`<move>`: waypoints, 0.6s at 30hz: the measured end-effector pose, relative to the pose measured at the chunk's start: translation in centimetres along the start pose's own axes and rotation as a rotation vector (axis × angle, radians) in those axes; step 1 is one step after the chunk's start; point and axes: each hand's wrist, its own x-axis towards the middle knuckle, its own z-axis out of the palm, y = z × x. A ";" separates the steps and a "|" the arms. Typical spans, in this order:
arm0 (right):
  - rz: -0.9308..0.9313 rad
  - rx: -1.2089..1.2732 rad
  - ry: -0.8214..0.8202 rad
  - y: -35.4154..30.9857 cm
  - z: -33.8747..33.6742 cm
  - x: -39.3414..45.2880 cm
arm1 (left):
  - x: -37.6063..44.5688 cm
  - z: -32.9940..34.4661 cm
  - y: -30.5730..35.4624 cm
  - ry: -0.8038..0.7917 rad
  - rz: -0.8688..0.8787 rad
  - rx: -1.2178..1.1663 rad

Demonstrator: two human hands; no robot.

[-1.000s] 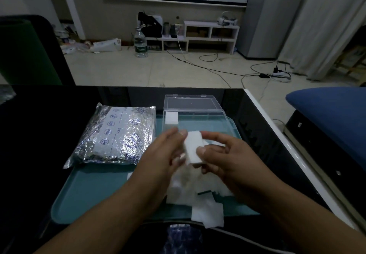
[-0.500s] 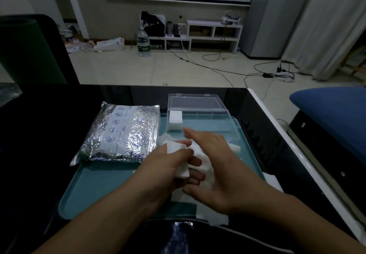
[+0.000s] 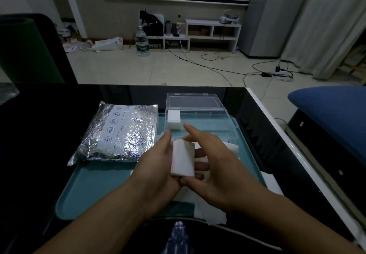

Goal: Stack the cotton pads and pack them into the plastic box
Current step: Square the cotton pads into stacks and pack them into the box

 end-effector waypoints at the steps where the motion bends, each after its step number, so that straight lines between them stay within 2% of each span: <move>1: -0.001 -0.006 0.006 0.0 -0.1 0.0 | 0.0 0.0 0.0 0.004 -0.002 -0.018; 8: -0.017 0.031 -0.020 -0.3 0.0 -0.1 | -0.1 0.2 -0.4 0.062 0.023 -0.011; 12: -0.013 0.045 -0.020 -0.1 0.0 0.0 | -0.1 0.0 -0.3 -0.001 0.000 0.020; 15: 0.005 0.089 -0.026 0.0 0.0 0.0 | -0.3 0.0 -0.1 -0.054 0.012 0.114; 18: -0.009 0.104 -0.016 0.2 0.1 0.0 | -0.4 -0.2 -0.5 -0.041 0.102 0.271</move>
